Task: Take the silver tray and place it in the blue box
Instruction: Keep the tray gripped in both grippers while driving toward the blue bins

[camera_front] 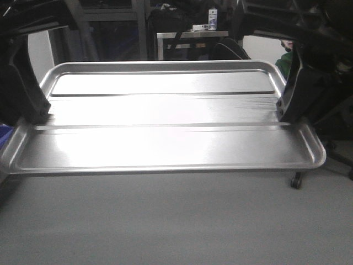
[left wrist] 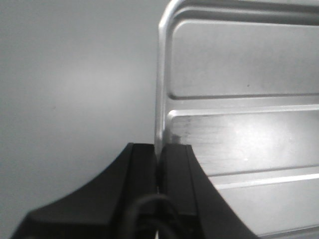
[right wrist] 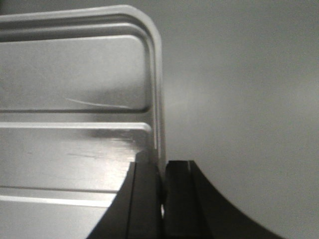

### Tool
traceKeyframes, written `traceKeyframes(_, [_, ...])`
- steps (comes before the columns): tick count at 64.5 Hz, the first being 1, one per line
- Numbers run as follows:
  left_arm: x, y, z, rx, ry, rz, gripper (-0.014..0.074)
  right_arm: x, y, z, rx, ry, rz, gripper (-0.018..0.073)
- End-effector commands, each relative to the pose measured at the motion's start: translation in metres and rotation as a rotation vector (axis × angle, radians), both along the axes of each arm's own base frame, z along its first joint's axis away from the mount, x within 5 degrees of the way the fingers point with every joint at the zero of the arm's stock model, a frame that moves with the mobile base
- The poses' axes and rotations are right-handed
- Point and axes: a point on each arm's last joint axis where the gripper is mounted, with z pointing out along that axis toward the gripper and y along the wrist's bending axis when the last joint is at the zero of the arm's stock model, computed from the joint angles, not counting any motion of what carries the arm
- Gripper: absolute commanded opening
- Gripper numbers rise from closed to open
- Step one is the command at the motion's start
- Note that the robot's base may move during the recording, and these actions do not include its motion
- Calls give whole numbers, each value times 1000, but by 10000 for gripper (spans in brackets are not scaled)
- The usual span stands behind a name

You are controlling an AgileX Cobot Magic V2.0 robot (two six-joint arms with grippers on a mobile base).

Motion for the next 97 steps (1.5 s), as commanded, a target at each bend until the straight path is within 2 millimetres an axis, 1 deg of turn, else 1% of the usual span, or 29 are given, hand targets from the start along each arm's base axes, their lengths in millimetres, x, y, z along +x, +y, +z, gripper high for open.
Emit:
traceKeyframes(1, [2, 9, 10, 64, -45, 8, -104, 2, -11, 11, -73, -58, -14, 60])
traceKeyframes(97, [2, 9, 10, 64, -45, 8, -104, 2, -11, 11, -73, -59, -14, 60])
